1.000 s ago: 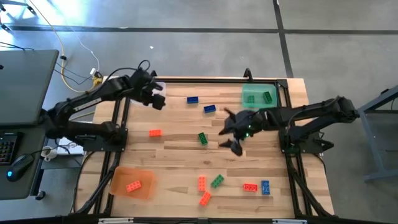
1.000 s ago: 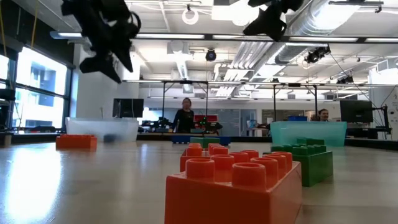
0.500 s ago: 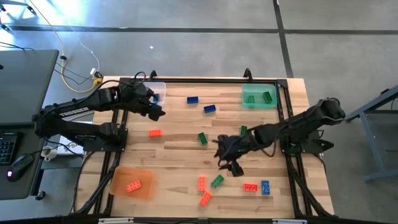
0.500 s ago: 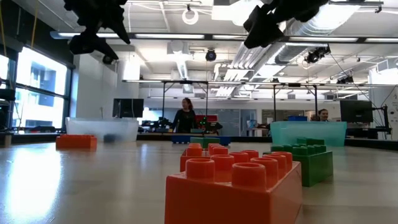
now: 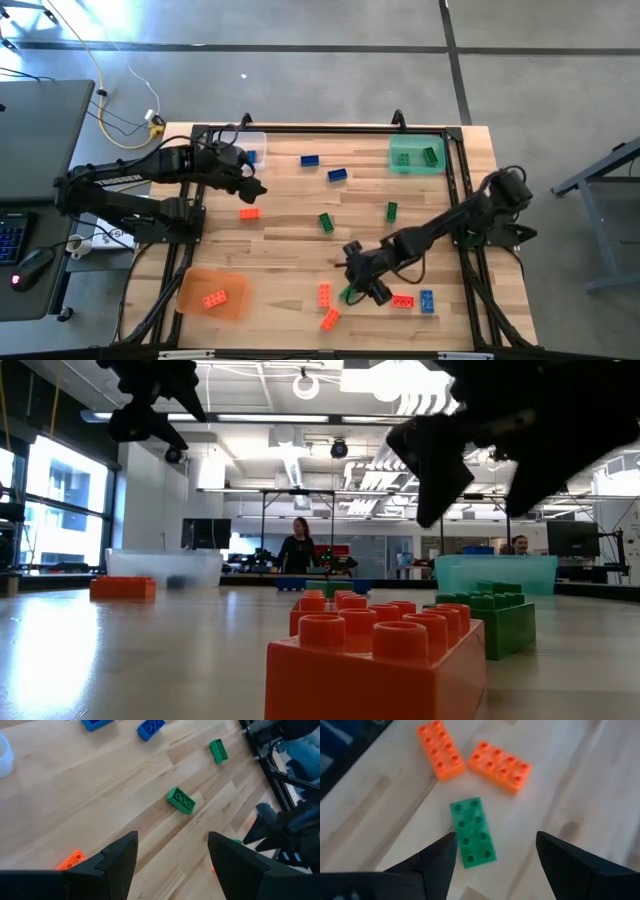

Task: Sort & place blocks by color
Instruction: Put the green game piece into the green bin, then put the blue game piece into the transparent bin

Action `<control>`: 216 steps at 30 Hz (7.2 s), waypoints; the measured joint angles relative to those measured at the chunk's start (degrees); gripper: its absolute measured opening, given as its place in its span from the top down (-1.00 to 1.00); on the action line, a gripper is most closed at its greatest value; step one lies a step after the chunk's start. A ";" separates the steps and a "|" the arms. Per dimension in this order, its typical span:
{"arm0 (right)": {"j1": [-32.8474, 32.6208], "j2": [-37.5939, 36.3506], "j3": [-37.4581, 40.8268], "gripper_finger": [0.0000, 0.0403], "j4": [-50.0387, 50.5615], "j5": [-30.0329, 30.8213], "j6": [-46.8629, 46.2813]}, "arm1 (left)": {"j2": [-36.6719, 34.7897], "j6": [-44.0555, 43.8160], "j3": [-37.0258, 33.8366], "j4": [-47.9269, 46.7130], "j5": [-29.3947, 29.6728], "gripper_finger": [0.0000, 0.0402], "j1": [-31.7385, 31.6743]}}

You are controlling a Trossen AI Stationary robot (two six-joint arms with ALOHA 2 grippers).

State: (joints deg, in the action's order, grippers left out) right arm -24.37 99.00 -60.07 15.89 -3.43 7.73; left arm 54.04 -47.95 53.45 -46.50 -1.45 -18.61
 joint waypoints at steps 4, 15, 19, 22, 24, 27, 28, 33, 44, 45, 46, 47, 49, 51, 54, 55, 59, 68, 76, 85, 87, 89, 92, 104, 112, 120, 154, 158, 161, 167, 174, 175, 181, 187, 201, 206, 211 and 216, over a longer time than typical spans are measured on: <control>-0.96 2.94 0.00 -0.29 -2.62 -0.04 0.26 | 0.00 -0.09 0.00 0.00 0.86 -0.13 0.71; -1.23 7.65 0.00 -0.29 -4.55 -0.90 0.28 | 0.02 0.08 0.00 0.00 1.85 -0.13 0.83; -1.30 9.17 0.01 -0.29 -4.55 -1.18 0.11 | 0.02 0.09 0.00 0.00 2.23 -0.13 0.83; -1.30 9.45 0.02 -0.25 -4.60 -1.24 -0.15 | 0.02 0.09 0.00 0.00 2.33 -0.13 0.83; -1.28 9.45 0.02 -0.15 -4.64 -1.24 -0.27 | 0.02 0.09 0.00 0.00 2.33 -0.13 0.83; -1.23 9.45 0.02 0.13 -4.75 -1.10 -2.46 | 0.02 0.09 0.00 0.00 2.36 -0.13 0.83; -1.23 9.45 0.02 0.24 -4.78 -1.06 -3.22 | 0.02 0.09 0.00 0.00 2.38 -0.13 0.83; -1.24 9.29 -0.02 0.44 -4.82 -1.15 -6.81 | 0.02 0.09 0.00 0.00 2.99 -0.13 0.82; 2.91 3.50 0.07 0.44 1.61 6.68 -7.96 | 0.04 6.17 0.00 0.02 5.75 -0.13 0.48; 3.80 2.54 0.07 0.44 2.44 7.49 -7.59 | 0.04 7.03 0.00 0.02 6.52 -0.13 0.48; 4.77 1.50 0.07 0.44 2.70 8.14 -7.43 | 0.04 7.93 0.00 0.02 7.32 -0.13 0.48; 5.83 0.43 0.07 0.44 2.85 8.85 -7.39 | 0.04 8.87 0.00 0.04 8.10 -0.13 0.48; 8.14 -1.59 0.07 0.44 3.29 9.78 -7.30 | 0.04 10.56 0.00 0.04 9.27 -0.13 0.47; 10.60 -3.44 0.07 0.44 3.50 10.87 -7.30 | 0.04 12.23 0.00 0.04 9.83 -0.13 0.46; 14.19 -6.40 0.07 0.44 3.47 12.96 -7.56 | 0.04 14.11 0.00 0.06 9.83 -0.13 0.46; 15.31 -7.35 0.07 0.44 3.47 13.78 -7.78 | 0.04 14.65 0.00 0.05 9.83 -0.13 0.48; 19.53 -11.60 0.07 0.44 3.53 18.82 -7.87 | 0.04 16.49 0.00 0.07 9.85 -0.13 0.48; 28.78 -20.59 0.04 0.44 4.49 29.16 -9.31 | 0.04 23.05 0.00 0.56 13.73 -0.13 0.48; 36.07 -23.56 0.04 0.44 7.70 36.18 -14.76 | 0.04 31.54 -0.02 6.40 15.83 -0.13 0.46; 44.41 -23.19 0.04 0.44 19.46 40.01 -30.15 | 0.06 40.95 -0.02 13.11 15.75 -0.13 -2.33; 46.39 -23.19 0.04 0.44 23.21 39.87 -34.34 | 0.06 42.54 -0.02 14.45 15.71 -0.13 -2.95; 48.38 -23.19 0.04 0.44 26.49 38.75 -37.99 | 0.07 43.97 -0.02 15.51 15.62 -0.13 -3.63; 51.22 -23.19 0.04 0.44 30.18 35.68 -42.33 | 0.07 45.62 -0.02 16.31 15.58 -0.13 -4.43; 59.57 -18.82 0.04 0.44 36.70 25.11 -50.38 | 1.99 49.93 -0.02 16.38 15.05 -0.13 -8.25; 62.62 -15.24 0.04 0.44 37.26 21.33 -49.83 | 8.06 51.53 -0.02 18.40 10.22 -0.13 -10.40; 64.56 -13.22 0.04 0.44 37.32 19.96 -47.73 | 17.82 54.61 -0.02 25.38 4.10 -0.13 -12.93; 70.52 -13.11 0.04 -0.09 37.25 10.91 -39.16 | 49.09 61.66 22.42 19.54 -6.70 -0.13 -21.07; 70.52 -13.11 0.04 -0.09 36.28 10.16 -39.15 | 52.21 61.41 25.27 15.92 -6.72 -0.13 -22.03; 70.50 -13.11 0.04 -0.09 35.47 8.91 -39.15 | 53.84 60.71 26.63 14.08 -6.69 -0.13 -22.32; 70.50 -13.11 0.04 -0.09 34.53 8.86 -39.16 | 55.89 62.15 27.17 13.63 -6.75 -0.13 -22.30; 70.50 -13.13 0.04 -0.09 34.37 7.66 -39.17 | 57.84 70.90 27.21 13.29 -7.40 -0.13 -22.32; 70.50 -13.13 0.04 -0.09 34.25 7.45 -39.17 | 58.05 72.21 27.21 13.18 -7.42 -0.13 -22.32; 70.48 -13.13 0.04 -0.09 32.69 6.23 -39.17 | 59.86 76.65 27.23 12.49 -8.82 -0.13 -22.95; 70.48 -13.13 0.04 -0.09 31.04 6.18 -39.17 | 60.70 76.15 27.23 12.06 -6.54 -0.13 -23.00; 70.48 -13.13 0.04 -0.09 28.95 6.11 -37.66 | 62.95 75.72 27.23 12.96 -6.66 -0.13 -22.97; 70.48 -13.13 0.04 -0.09 28.95 4.80 -37.24 | 64.98 72.74 27.23 14.38 -5.19 -0.13 -23.00; 70.48 -13.13 0.04 -0.09 28.95 3.28 -37.13 | 65.66 72.86 27.23 14.46 -4.84 -0.08 -22.98; 70.46 -13.13 0.04 -0.09 28.96 0.25 -35.88 | 65.28 73.66 27.23 14.70 -4.86 0.28 -22.82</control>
State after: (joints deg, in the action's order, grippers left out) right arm 46.09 85.86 -60.03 44.85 -3.18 -28.15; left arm 119.32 25.72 80.68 -31.80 -6.31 -41.43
